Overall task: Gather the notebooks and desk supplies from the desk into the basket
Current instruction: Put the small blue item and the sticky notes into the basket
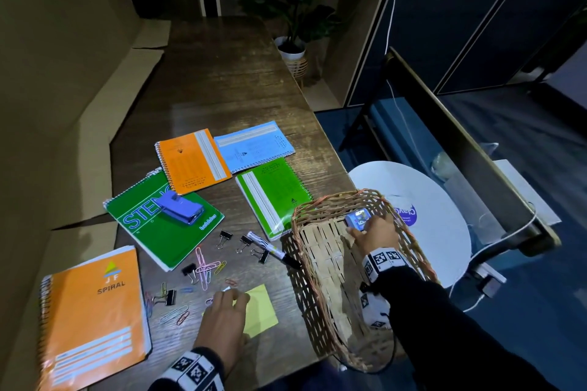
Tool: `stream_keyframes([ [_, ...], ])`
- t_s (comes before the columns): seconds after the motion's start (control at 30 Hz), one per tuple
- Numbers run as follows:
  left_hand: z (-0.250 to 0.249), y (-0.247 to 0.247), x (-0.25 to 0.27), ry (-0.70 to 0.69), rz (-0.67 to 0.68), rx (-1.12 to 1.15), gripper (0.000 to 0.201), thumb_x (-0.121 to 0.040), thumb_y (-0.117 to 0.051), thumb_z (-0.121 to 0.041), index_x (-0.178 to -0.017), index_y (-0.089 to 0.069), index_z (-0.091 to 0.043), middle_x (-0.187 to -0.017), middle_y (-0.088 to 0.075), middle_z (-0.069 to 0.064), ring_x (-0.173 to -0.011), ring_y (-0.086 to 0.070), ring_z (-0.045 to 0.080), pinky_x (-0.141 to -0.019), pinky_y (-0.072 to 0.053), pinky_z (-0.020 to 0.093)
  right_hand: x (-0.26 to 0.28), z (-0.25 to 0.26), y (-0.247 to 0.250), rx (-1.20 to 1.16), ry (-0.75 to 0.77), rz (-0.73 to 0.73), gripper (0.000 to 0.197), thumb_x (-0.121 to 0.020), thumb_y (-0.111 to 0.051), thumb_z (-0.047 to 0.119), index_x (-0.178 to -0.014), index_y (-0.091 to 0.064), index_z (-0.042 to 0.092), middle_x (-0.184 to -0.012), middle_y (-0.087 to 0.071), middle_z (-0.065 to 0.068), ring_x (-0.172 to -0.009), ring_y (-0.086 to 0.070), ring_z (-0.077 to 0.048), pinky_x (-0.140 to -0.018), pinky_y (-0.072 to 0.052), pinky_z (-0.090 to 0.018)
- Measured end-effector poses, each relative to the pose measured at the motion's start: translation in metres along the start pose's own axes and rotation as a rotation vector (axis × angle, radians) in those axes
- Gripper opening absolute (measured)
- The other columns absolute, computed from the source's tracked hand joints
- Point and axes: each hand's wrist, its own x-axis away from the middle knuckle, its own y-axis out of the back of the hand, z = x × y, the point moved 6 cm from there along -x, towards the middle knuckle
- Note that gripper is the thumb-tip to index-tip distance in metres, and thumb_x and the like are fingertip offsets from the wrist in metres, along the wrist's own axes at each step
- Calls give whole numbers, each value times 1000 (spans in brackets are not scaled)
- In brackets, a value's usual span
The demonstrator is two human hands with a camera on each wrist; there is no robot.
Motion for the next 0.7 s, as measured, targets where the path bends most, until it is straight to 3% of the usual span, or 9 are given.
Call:
stream_keyframes([
  [0.13, -4, 2, -3, 13, -58, -57, 77, -76, -71, -27, -141, -30, -19, -141, -37, 4, -127, -36, 26, -105, -36, 37, 27, 16, 25, -72, 176, -22, 36, -75, -73, 41, -92, -63, 11, -120, -52, -10, -97, -61, -32, -83, -49, -36],
  [0.27, -7, 13, 2, -16, -31, -55, 46, -84, -62, -28, -128, -49, -25, -133, -45, -1, -123, -47, 21, -100, -32, 37, 83, 42, 28, -50, 487, 85, 25, -79, -70, 36, -94, -63, 17, -103, -58, 0, -84, -57, -19, -82, -47, -30],
  [0.4, 1, 31, 11, -54, -84, 139, 26, -90, -53, -34, -114, -59, -28, -116, -52, -5, -109, -56, 20, -92, -37, 33, 142, 69, 12, -88, 709, 371, 30, -77, -71, 34, -103, -63, 21, -100, -60, 5, -71, -50, -2, -70, -40, -18],
  [0.47, 7, 39, 16, -98, -96, 302, 25, -91, -53, -32, -114, -58, -23, -108, -48, -6, -106, -54, 18, -91, -41, 30, 165, 75, 1, -97, 725, 507, 47, -76, -72, 38, -118, -58, 22, -105, -62, 4, -75, -54, -1, -69, -41, -16],
  [0.57, 15, 58, 22, -151, -141, 441, 30, -90, -53, -31, -116, -57, -15, -113, -46, -5, -108, -51, 16, -89, -38, 23, 182, 77, -13, -159, 690, 606, 67, -74, -72, 44, -133, -45, 24, -114, -61, 0, -85, -58, -10, -78, -48, -22],
  [0.63, 11, 77, 25, -199, -162, 474, 42, -85, -46, -45, -111, -59, -15, -113, -48, -7, -105, -52, 13, -86, -36, 21, 186, 81, -18, -271, 640, 661, 60, -76, -73, 39, -130, -48, 26, -109, -63, -1, -83, -61, -12, -79, -51, -26],
  [0.7, 2, 90, 27, -253, -165, 533, 41, -77, -40, -54, -99, -59, -25, -98, -53, -9, -91, -52, 9, -78, -37, 23, 189, 88, -17, -402, 634, 694, 31, -80, -69, 27, -108, -57, 34, -93, -65, 4, -77, -62, -10, -79, -53, -31],
])
